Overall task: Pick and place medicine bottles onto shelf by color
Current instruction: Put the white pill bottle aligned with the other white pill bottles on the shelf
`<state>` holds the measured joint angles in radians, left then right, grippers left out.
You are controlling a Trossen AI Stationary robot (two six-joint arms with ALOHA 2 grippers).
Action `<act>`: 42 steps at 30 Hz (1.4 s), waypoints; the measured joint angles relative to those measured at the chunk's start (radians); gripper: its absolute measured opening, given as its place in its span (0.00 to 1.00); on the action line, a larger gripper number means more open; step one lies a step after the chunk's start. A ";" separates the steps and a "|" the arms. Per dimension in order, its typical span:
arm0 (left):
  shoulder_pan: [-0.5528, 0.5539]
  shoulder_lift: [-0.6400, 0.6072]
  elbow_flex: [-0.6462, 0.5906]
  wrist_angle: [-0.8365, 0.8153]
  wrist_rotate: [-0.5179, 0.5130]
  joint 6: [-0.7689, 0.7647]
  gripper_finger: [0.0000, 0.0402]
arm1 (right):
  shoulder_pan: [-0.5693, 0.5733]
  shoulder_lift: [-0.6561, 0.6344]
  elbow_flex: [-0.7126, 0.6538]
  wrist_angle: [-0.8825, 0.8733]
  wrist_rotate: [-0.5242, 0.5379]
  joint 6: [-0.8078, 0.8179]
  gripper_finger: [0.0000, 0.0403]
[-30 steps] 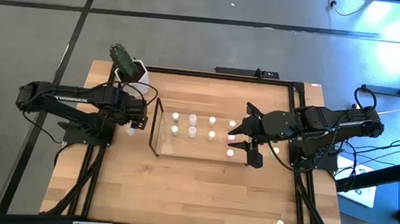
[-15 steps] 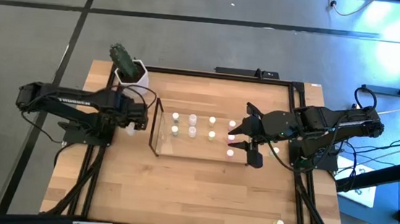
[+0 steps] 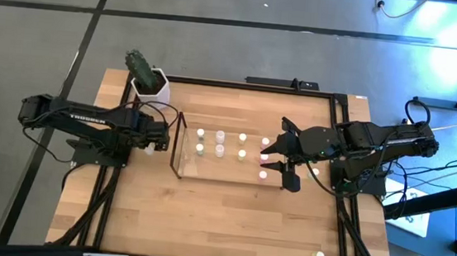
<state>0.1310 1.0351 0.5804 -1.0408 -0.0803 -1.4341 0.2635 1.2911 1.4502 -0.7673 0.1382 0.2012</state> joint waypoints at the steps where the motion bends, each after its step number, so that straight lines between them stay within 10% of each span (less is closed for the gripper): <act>1: 0.000 0.000 0.000 0.000 -0.001 0.000 0.79 | 0.000 0.000 0.000 0.000 0.000 0.000 0.44; 42: -0.017 0.000 -0.001 -0.004 -0.004 -0.082 0.55 | 0.000 0.000 0.000 0.000 0.000 0.000 0.44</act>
<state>0.1143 1.0351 0.5797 -1.0453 -0.0846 -1.5166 0.2637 1.2911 1.4502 -0.7677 0.1383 0.2012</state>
